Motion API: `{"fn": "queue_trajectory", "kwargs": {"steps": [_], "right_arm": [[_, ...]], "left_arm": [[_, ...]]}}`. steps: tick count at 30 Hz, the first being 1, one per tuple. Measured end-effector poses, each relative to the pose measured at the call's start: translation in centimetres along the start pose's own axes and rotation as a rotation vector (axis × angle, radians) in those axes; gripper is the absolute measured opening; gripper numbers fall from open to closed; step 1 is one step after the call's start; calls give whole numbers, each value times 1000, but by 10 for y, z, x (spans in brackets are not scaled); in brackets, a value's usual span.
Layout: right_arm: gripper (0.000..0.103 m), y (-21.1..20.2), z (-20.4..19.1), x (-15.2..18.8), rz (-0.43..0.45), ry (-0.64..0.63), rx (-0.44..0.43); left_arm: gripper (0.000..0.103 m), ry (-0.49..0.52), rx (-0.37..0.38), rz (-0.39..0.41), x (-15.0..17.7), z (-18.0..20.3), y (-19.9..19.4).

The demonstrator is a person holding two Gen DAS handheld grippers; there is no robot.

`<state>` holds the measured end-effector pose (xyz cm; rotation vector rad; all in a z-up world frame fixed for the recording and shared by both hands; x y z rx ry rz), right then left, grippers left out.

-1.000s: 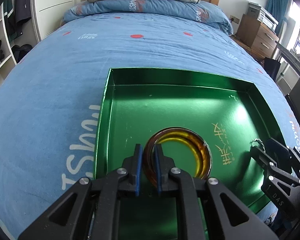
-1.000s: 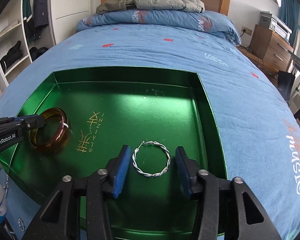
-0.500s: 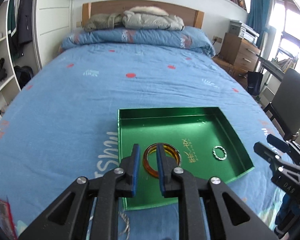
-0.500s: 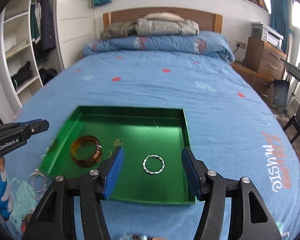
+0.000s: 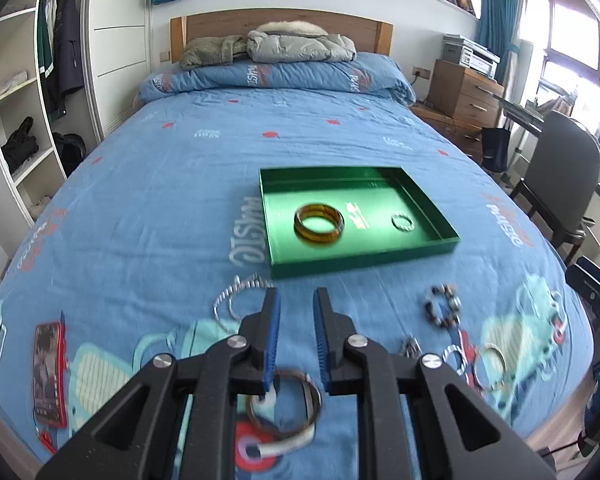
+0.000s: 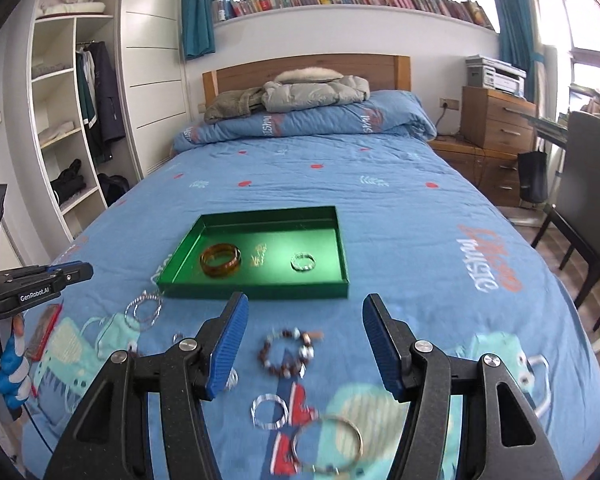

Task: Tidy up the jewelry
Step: 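Withdraw both tools from the tray back over the jewelry, then grasp the silver watch with the left tool while the right tool grasps the silver cuff bangle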

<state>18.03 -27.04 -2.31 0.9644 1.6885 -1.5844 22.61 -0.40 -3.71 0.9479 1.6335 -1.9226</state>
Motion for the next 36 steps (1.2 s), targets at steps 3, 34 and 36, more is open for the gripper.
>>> {"fn": "queue_trajectory", "kwargs": {"steps": [3,34,36], "right_arm": [[59,-23,6,17,-6,-1,10],[43,14,46,124,-231,32,-33],[43,24,48,126,-252,31,-33]], "left_arm": [[19,2,14,-7,23,4,-18],[29,239,280,-184,90,117,60],[29,250,282,-196,85,117,75]]}}
Point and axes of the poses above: each gripper's, at about its wrist camera, not at the fingertips, and y roughly the way its jaws point, z to its right, x to its underside, the point moved 5 cm from there along y, roughly the way its jaws point, and after that the axes turned 2 degrees about z, right-handed, at the moved point
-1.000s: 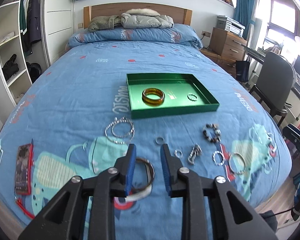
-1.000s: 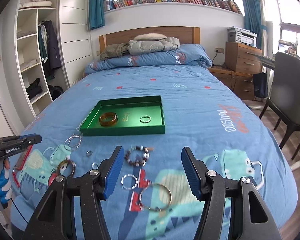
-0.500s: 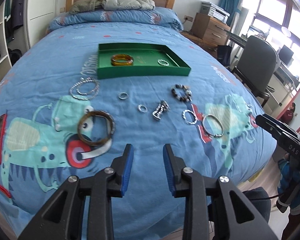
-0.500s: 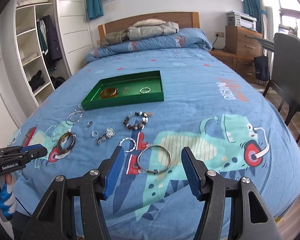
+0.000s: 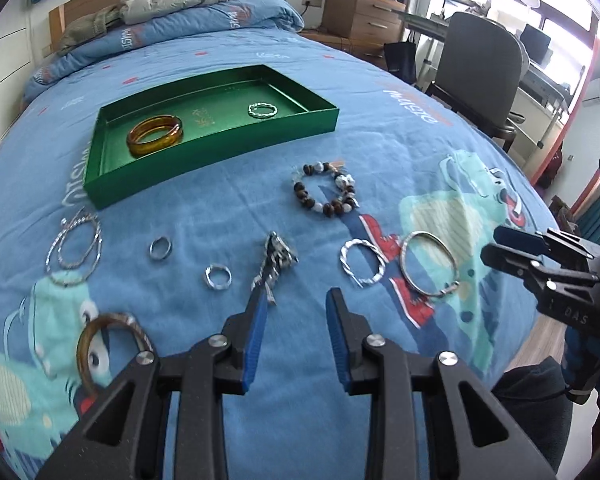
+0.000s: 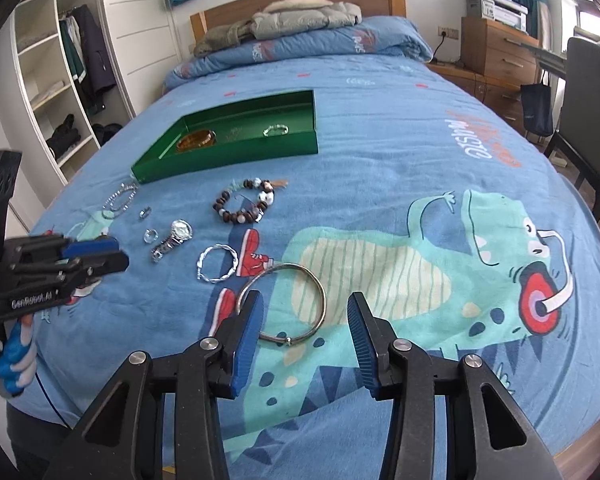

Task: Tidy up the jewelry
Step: 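Grasp the silver watch with the left tool while the right tool grasps the silver cuff bangle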

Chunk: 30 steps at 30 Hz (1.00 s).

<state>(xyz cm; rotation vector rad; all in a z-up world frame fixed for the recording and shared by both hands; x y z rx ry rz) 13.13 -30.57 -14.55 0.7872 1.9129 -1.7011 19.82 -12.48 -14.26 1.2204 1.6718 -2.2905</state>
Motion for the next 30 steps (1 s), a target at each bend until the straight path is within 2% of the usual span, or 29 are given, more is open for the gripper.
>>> {"fn": "queue_trajectory", "kwargs": {"steps": [9,16,21,23,26,28,30], "right_arm": [[43,36,7,-1,-58,-14,2],[44,59,2,5,-116,-69,1],[43,72,0,5,-129,-98,13],[40,78,0,4,-132,-104,12],[30,84,1,1,-131,-123,16],[15,85,4,-1,-127,-123,29],[8,84,7,-3,-121,-126,40]], "left_arm": [[29,37,24,-37,-17,-5,40],[29,31,-4,-71,-20,-9,65],[29,25,-5,-65,-20,-6,69],[28,18,-4,-65,-20,-5,71],[28,8,-6,-58,-20,-4,72],[24,-8,-2,-54,-20,-4,71],[20,-26,-1,-54,-20,-6,70]]}}
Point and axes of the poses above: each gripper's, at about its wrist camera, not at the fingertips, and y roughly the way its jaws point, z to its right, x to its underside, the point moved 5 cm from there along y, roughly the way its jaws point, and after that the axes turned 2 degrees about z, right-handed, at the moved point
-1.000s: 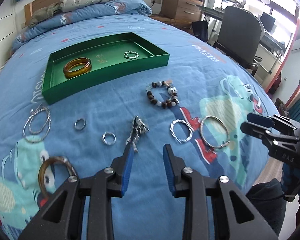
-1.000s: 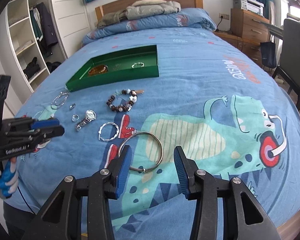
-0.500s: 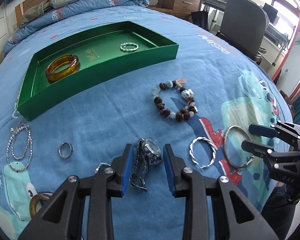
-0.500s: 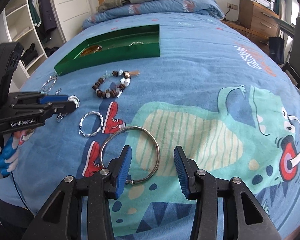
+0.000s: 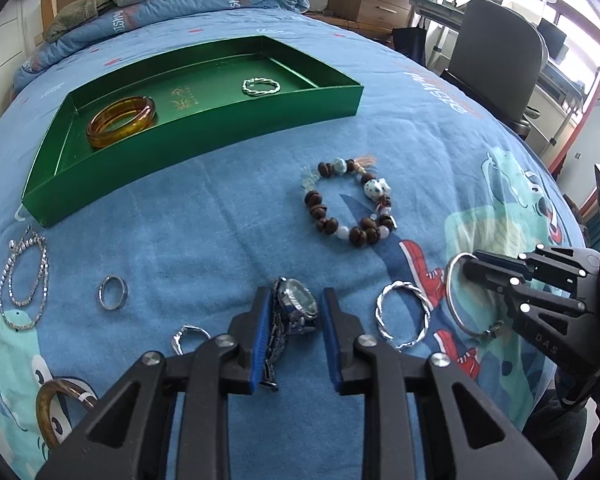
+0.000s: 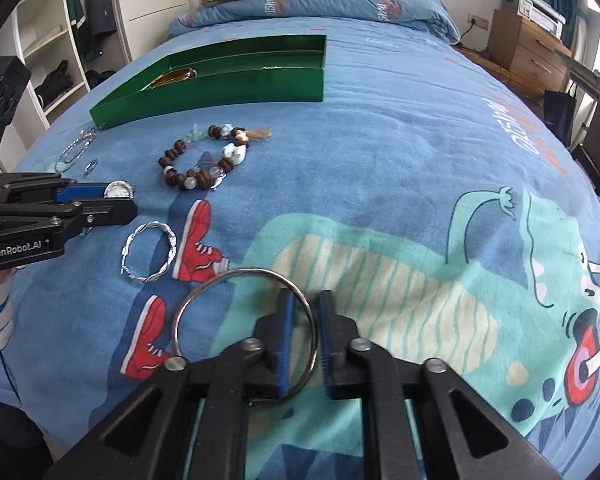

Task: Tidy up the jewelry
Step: 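Grasp the silver watch with the left tool while the right tool grasps the silver cuff bangle, then carry the watch and cuff bangle into the green tray and release both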

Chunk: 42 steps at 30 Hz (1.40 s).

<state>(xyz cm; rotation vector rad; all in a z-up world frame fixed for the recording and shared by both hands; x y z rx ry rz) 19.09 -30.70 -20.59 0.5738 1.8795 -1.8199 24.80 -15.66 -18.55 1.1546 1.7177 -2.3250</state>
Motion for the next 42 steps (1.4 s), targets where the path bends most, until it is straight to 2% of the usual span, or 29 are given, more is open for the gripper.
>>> {"fn": "queue_trajectory", "kwargs": {"steps": [2,8,14,25,34,42], "right_arm": [[4,-2,0,-1,7,-11,15],[4,-23,-5,2,65,25,13],[4,-61,-11,0,140,42,38],[4,-121,-37,-25,254,23,49],[4,-135,-59,-81,343,28,37],[4,-103,-67,-158,387,27,12]], "left_arm": [[19,-19,6,-1,0,-1,-3],[19,-3,28,19,4,11,-19],[19,-25,57,77,4,17,-53],[19,-52,50,165,2,4,-108],[19,-119,34,231,-23,-39,-130],[19,-159,3,255,-80,-81,-104]]}}
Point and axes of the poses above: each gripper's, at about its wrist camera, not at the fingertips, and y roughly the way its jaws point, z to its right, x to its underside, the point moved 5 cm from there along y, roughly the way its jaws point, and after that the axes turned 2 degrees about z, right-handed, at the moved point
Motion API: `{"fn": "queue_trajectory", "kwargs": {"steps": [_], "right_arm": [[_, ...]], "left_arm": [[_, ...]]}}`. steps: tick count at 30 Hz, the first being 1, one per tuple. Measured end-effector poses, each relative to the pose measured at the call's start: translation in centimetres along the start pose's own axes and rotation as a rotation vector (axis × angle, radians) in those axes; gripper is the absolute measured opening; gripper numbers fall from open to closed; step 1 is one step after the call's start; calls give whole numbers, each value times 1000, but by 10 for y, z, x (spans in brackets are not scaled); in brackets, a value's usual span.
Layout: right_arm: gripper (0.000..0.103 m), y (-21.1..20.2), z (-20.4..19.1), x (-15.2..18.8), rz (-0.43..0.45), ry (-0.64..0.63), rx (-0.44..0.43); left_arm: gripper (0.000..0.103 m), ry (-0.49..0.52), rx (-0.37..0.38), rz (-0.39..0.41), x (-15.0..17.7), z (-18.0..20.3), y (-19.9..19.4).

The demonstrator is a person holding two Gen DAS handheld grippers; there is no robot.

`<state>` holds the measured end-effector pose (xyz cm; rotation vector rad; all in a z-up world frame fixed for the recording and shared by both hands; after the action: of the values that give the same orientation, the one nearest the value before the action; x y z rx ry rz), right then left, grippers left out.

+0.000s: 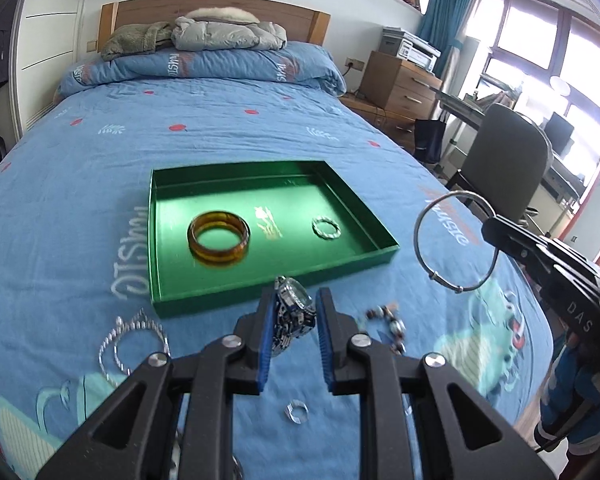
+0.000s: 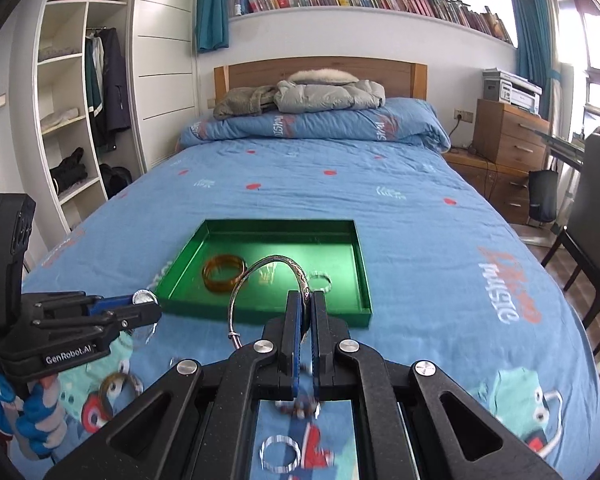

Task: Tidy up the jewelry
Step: 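Carry the watch and cuff bangle into the green tray and release both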

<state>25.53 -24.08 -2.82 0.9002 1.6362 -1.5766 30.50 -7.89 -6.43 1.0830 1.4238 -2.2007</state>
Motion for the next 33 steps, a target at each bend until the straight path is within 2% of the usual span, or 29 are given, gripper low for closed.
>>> {"fn": "queue_trajectory", "kwargs": {"steps": [7,14,20,26,33], "right_arm": [[4,76,8,-28,-11,5,-3],[4,142,21,-24,-62,20,7],[4,185,30,-20,-96,51,7],[4,218,37,-8,-152,118,-10],[4,242,54,15,-232,219,-19]], "left_arm": [[19,-15,-7,-30,-33,-12,67],[19,-23,1,-78,-43,-9,133],[19,-20,-4,-117,-41,-5,172],[18,-17,-25,-150,-31,-9,193],[19,-3,-32,-144,-31,-7,192]]}}
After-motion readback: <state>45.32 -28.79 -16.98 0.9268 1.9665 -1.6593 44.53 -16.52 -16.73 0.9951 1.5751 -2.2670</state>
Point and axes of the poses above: each gripper's, at about its wrist camera, not at the fingertips, and y roughly the way its jaws point, z to its right, x to its underside, the point moved 5 cm from there along y, roughly the way its jaws point, and after that the axes turned 2 degrees about z, right-handed, at the moved point
